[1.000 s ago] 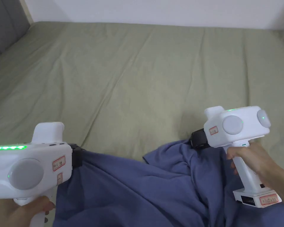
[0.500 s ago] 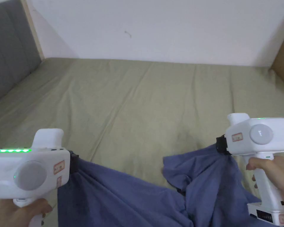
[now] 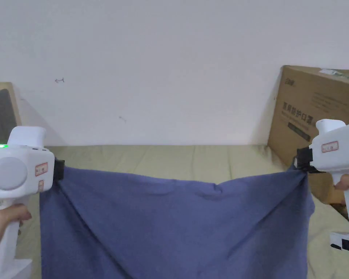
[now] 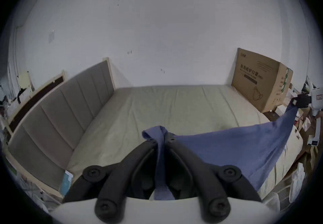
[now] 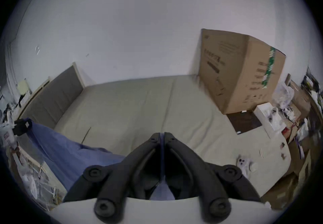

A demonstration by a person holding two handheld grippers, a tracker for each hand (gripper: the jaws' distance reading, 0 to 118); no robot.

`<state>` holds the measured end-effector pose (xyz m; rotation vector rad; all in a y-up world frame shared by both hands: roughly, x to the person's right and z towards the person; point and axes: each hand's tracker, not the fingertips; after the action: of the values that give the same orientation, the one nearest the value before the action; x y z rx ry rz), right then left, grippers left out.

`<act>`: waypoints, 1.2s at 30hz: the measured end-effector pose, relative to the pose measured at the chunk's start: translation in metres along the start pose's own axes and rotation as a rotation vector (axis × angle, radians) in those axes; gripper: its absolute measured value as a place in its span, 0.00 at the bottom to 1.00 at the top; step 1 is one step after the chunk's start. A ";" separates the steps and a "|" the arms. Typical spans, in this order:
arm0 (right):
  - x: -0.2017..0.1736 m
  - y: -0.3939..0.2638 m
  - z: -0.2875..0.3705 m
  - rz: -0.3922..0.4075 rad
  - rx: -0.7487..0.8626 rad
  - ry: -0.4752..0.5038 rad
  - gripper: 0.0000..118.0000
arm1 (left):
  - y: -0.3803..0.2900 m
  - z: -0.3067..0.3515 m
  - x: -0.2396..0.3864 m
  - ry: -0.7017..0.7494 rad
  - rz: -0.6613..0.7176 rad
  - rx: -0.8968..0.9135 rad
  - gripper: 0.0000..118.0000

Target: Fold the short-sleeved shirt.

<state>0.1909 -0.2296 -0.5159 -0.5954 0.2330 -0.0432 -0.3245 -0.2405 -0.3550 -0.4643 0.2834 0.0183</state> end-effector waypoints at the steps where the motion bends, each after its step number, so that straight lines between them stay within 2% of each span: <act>1: 0.004 0.006 0.006 -0.016 0.015 -0.002 0.01 | 0.010 0.001 0.001 0.002 -0.001 0.007 0.03; 5: 0.009 0.034 0.025 0.000 0.079 -0.071 0.01 | 0.047 0.000 0.007 0.025 -0.038 0.052 0.03; 7: 0.010 0.052 0.032 -0.035 0.103 -0.073 0.01 | 0.065 -0.004 0.011 0.035 -0.045 0.067 0.03; 9: 0.007 0.071 0.033 -0.037 0.136 -0.092 0.01 | 0.084 -0.008 0.015 0.043 -0.056 0.096 0.03; 11: 0.000 0.095 0.032 -0.019 0.175 -0.120 0.01 | 0.107 -0.017 0.017 0.059 -0.063 0.122 0.03; 14: -0.009 0.136 0.025 -0.060 0.236 -0.132 0.01 | 0.141 -0.030 0.017 0.078 -0.069 0.167 0.03; 18: -0.034 0.195 0.004 -0.050 0.315 -0.190 0.01 | 0.197 -0.057 0.017 0.132 -0.071 0.240 0.03; 20: -0.042 0.225 -0.007 -0.056 0.324 -0.184 0.01 | 0.226 -0.073 0.015 0.176 -0.096 0.269 0.03; 26: -0.068 0.296 -0.031 -0.074 0.487 -0.232 0.01 | 0.304 -0.113 0.006 0.198 -0.087 0.340 0.03; 29: -0.078 0.318 -0.038 -0.061 0.509 -0.229 0.01 | 0.329 -0.125 0.006 0.239 -0.100 0.393 0.03; 31: -0.083 0.323 -0.042 -0.067 0.533 -0.220 0.01 | 0.336 -0.130 0.003 0.244 -0.046 0.484 0.03; 34: -0.085 0.317 -0.066 -0.033 0.526 -0.213 0.01 | 0.330 -0.150 0.002 0.295 -0.071 0.527 0.03; 36: -0.084 0.303 -0.090 -0.039 0.501 -0.193 0.01 | 0.313 -0.176 0.002 0.310 -0.100 0.517 0.03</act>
<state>0.0805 -0.0198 -0.7407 -0.1031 0.0176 -0.0785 -0.3947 -0.0385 -0.6433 0.0373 0.5512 -0.2221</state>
